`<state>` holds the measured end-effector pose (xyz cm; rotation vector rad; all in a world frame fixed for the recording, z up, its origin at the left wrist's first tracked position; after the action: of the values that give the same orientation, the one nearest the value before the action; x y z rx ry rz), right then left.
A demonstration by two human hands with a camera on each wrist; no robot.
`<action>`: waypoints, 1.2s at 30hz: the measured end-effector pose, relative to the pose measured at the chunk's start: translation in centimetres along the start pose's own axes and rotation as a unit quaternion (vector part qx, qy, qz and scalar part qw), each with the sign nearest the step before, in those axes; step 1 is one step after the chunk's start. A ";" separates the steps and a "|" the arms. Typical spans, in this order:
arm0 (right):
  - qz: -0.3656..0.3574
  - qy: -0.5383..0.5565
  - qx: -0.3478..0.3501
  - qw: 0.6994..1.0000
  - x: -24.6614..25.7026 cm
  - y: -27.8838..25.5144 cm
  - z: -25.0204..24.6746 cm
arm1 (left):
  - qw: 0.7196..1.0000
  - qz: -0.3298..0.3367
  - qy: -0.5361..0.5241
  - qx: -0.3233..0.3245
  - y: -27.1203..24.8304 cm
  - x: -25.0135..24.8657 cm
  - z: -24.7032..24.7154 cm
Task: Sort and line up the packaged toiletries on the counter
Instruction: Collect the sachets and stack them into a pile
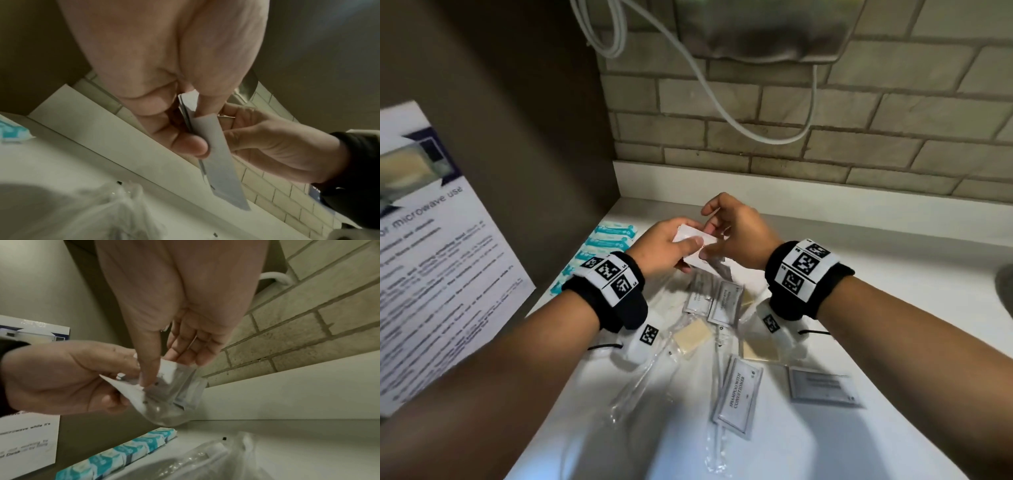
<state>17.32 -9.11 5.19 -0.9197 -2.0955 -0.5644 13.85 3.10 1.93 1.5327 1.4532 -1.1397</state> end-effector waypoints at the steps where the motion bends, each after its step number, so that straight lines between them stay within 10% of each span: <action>1: -0.001 -0.009 0.005 1.000 0.4 0.3 0.6 | 1.000 0.000 0.003 0.001 -0.1 0.5 -0.9; 7: 0.108 -0.144 -0.029 0.983 -0.9 1.5 2.5 | 0.997 0.029 0.011 -0.073 0.0 2.0 -7.8; 12: 0.190 -0.274 0.215 0.918 -2.2 0.7 12.0 | 0.995 0.038 -0.008 -0.086 0.5 1.9 -10.8; 16: 0.227 -0.330 0.267 0.877 -2.6 0.0 15.6 | 0.999 0.037 0.003 -0.036 0.4 2.8 -9.8; 25: 0.162 -0.405 0.270 0.859 0.2 -3.9 12.4 | 0.999 0.035 0.022 0.011 -0.7 4.1 -7.8; 36: 0.267 -0.387 0.269 0.841 -2.7 -7.8 8.1 | 0.996 0.038 0.040 0.064 -0.4 3.3 -4.4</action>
<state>8.77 -10.12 -2.57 -1.4437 -2.2926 0.7903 13.84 8.36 0.42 1.7246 1.3850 -1.1568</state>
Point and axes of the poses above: each hand's wrist, its own y-axis towards the middle knuckle, its own z-axis out of the palm, x = y × z, the point moved 7 cm from there along y, towards the middle knuckle, and after that the axes turned 7 degrees about x, right-handed, at the moved point
